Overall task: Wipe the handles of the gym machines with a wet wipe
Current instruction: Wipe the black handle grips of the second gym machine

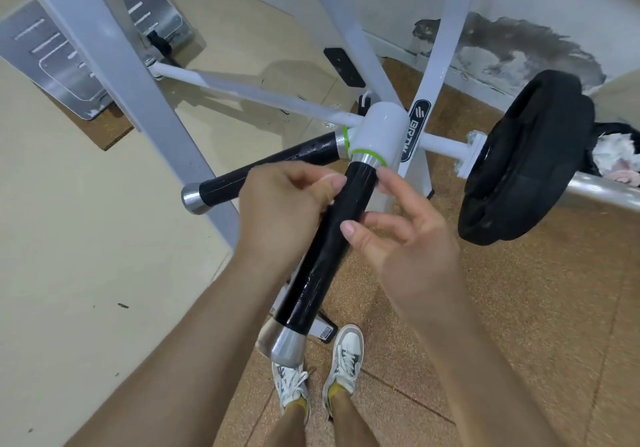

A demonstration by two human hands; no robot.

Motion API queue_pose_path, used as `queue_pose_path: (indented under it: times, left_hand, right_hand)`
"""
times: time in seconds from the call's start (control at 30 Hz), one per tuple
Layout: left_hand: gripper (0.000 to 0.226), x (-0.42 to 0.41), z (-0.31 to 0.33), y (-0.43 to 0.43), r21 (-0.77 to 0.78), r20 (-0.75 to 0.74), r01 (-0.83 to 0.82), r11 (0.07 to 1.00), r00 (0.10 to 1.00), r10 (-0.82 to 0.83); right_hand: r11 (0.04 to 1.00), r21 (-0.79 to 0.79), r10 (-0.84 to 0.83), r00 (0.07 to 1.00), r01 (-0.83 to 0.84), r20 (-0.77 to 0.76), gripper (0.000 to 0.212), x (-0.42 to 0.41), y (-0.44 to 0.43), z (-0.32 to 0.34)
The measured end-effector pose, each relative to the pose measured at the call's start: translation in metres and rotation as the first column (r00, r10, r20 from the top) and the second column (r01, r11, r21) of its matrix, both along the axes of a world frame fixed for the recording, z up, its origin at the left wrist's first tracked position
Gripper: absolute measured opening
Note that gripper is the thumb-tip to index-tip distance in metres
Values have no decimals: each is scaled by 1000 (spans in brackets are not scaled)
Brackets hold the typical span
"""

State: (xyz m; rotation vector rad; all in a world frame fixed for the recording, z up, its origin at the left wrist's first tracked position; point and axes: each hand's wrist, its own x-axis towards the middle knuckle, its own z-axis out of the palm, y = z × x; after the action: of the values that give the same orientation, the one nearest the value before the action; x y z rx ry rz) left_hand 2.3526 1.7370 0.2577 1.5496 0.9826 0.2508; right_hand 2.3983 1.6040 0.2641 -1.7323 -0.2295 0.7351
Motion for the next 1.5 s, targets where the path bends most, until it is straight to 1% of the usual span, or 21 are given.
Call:
queue_pose_path:
  times: [0.1, 0.23, 0.33, 0.4, 0.47, 0.53, 0.6, 0.73, 0.83, 0.87, 0.9, 0.97, 1.0, 1.07, 1.13, 1.17, 1.2, 1.27, 1.37, 1.43, 1.5]
  left_hand:
    - [14, 23, -9, 6, -88, -15, -76, 993, 997, 75]
    - [30, 22, -16, 8, -96, -36, -30, 995, 999, 27]
    - [27, 30, -15, 7, -99, -36, -49, 994, 998, 45]
    - [15, 33, -10, 4, -39, -2, -90, 995, 996, 90]
    - [3, 27, -4, -2, 57, 58, -69, 996, 996, 66]
    - [5, 23, 0, -4, 140, 76, -3, 990, 997, -7]
    - [11, 27, 0, 3, 173, 29, 24, 985, 999, -30]
    - [32, 35, -7, 7, -42, -92, -22, 999, 996, 18]
    - [23, 32, -6, 3, -404, -85, -87, 911, 995, 57]
    - [18, 32, -5, 4, -424, -64, -85, 902, 996, 64]
    - [14, 31, -3, 6, -355, -38, -72, 932, 997, 63]
    - [5, 27, 4, 7, -80, 5, -3, 997, 1000, 3]
    - [5, 25, 9, 4, 72, -11, 58, 996, 998, -57]
    - [9, 21, 21, -6, 369, -112, 200, 907, 979, -170]
    - [10, 25, 23, -10, 489, -158, 260, 832, 965, -208]
    - [9, 27, 21, -9, 468, -141, 244, 849, 969, -201]
    - [8, 28, 17, -7, 388, -102, 190, 902, 981, -163]
    - [7, 31, 8, -2, 131, -43, 26, 991, 999, -20]
    - [5, 37, -3, 5, -165, -36, -131, 977, 991, 127]
    - [8, 38, -5, 5, -249, -23, -146, 958, 989, 145]
    - [9, 36, -3, 3, -256, -6, -129, 958, 991, 132]
  right_hand:
    - [1000, 4, -7, 1000, 7, -2, 69, -1, 3, -1]
    - [1000, 2, -9, 1000, 9, -13, 70, 0, 3, 0]
    - [1000, -23, -1, 1000, 1, 6, 70, 0, 4, 3]
    - [999, -40, 0, 1000, 1, 27, 70, -1, 4, 2]
    - [999, -49, 7, 999, -5, 41, 70, -1, 4, 2]
    - [999, -49, 18, 999, -16, 42, 71, 0, 4, 2]
    - [999, -44, 30, 999, -29, 35, 71, 1, 4, 4]
    - [998, -59, 31, 999, -30, 17, 71, 2, 4, 7]
    - [995, -98, 33, 999, -32, 9, 71, 4, 3, 7]
    - [993, -116, 35, 999, -34, 5, 70, 5, 2, 6]
    - [991, -133, 34, 999, -34, -2, 67, 7, 0, 5]
    - [987, -159, 37, 999, -36, 0, 56, 11, -2, 4]
    - [986, -162, 32, 999, -30, 7, 49, 14, -2, 4]
    - [990, -144, -7, 1000, 7, 1, 38, 19, -2, 4]
    - [989, -144, -36, 999, 35, -2, 33, 23, 0, 4]
    - [989, -145, -39, 999, 38, -4, 31, 25, 1, 4]
    - [990, -137, -44, 999, 42, -8, 31, 25, 1, 4]
    - [992, -109, -60, 998, 56, -27, 30, 26, 1, 5]
    - [994, -88, -72, 994, 65, -82, 30, 27, 0, 4]
    - [994, -96, -64, 995, 57, -81, 32, 28, 0, 1]
    - [994, -91, -73, 995, 66, -74, 33, 30, 0, -2]
